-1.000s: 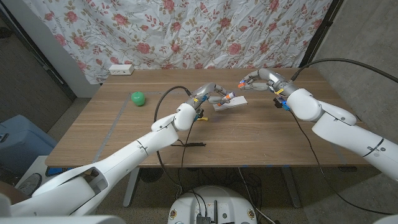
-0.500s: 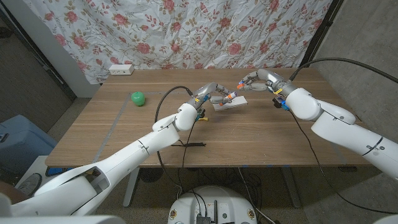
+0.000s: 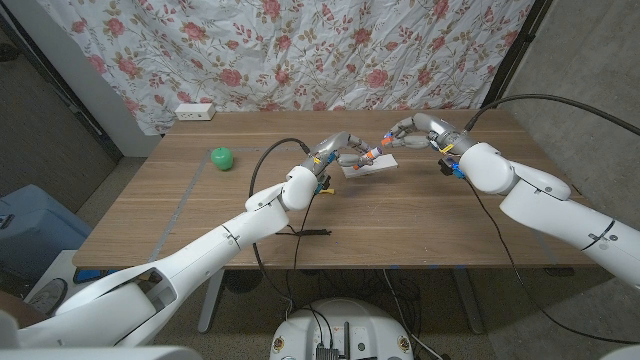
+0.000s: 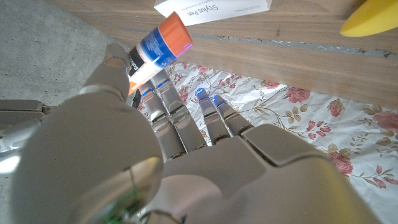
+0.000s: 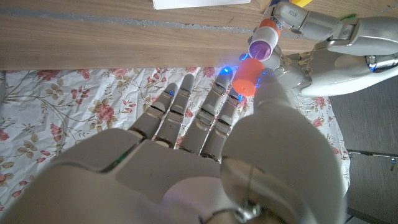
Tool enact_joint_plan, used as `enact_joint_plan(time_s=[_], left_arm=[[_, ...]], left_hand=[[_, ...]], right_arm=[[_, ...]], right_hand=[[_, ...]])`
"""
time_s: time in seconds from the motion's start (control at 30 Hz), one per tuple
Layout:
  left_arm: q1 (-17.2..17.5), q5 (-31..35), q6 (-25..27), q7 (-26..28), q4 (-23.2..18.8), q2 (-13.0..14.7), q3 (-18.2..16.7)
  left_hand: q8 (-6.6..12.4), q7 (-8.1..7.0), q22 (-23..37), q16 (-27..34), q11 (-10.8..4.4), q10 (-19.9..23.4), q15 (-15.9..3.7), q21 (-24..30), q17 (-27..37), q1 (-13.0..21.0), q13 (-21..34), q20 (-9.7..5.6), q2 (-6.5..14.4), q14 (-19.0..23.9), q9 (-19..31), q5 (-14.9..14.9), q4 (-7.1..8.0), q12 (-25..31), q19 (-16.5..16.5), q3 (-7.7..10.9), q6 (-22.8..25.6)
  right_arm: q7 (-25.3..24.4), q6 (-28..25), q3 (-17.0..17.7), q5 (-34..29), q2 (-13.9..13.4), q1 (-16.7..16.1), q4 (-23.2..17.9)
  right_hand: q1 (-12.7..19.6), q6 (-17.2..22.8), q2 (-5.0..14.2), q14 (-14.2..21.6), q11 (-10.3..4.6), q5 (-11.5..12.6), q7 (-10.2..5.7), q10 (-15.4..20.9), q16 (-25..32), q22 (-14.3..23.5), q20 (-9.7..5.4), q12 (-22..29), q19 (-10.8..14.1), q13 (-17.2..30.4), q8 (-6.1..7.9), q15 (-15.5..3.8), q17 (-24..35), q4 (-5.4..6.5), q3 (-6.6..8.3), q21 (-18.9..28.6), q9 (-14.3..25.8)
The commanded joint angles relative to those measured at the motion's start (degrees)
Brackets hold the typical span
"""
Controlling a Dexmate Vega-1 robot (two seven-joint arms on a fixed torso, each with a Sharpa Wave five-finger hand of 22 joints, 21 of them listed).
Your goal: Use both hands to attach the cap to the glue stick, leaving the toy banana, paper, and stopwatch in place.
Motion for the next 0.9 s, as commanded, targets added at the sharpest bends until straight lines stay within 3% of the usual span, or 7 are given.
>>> enact_joint_plan(time_s=[0.03,0.9], left_arm=[[-0.17,-0.25,-0.74,-0.07,0.57,-0.12,-0.06],[-0.87,-0.65,-1.34,-0.32,2.01,-0.74,0.17]], left_hand=[[0.35,0.02,0.13,0.05,-0.26,0.09,-8.11,0.11,0.11,-0.72,0.21,-0.15,3.44,0.16,0.43,0.47,0.41,0.56,0.36,0.05,3.93],[0.34,0.13,0.14,0.04,-0.27,-0.02,-8.13,0.06,0.12,-0.69,0.21,-0.08,3.6,0.2,0.44,0.48,0.41,0.55,0.32,0.06,3.86]], right_arm=[[0.18,-0.45,-0.69,0.23,0.15,0.37,0.57],[0.09,-1.51,-1.44,0.3,0.42,0.85,0.68]], right_hand=[[0.16,0.15,0.74,-0.24,0.14,-0.06,0.1,-0.29,0.43,0.18,-0.25,-0.24,0.01,0.08,0.1,-8.47,0.12,-0.02,-0.25,-0.08,0.27],[-0.11,-0.15,1.02,-0.3,0.12,-0.07,0.11,-0.77,0.38,0.18,-0.19,-0.28,-0.05,0.08,-0.22,-8.45,0.03,0.14,-0.63,-0.09,0.28]])
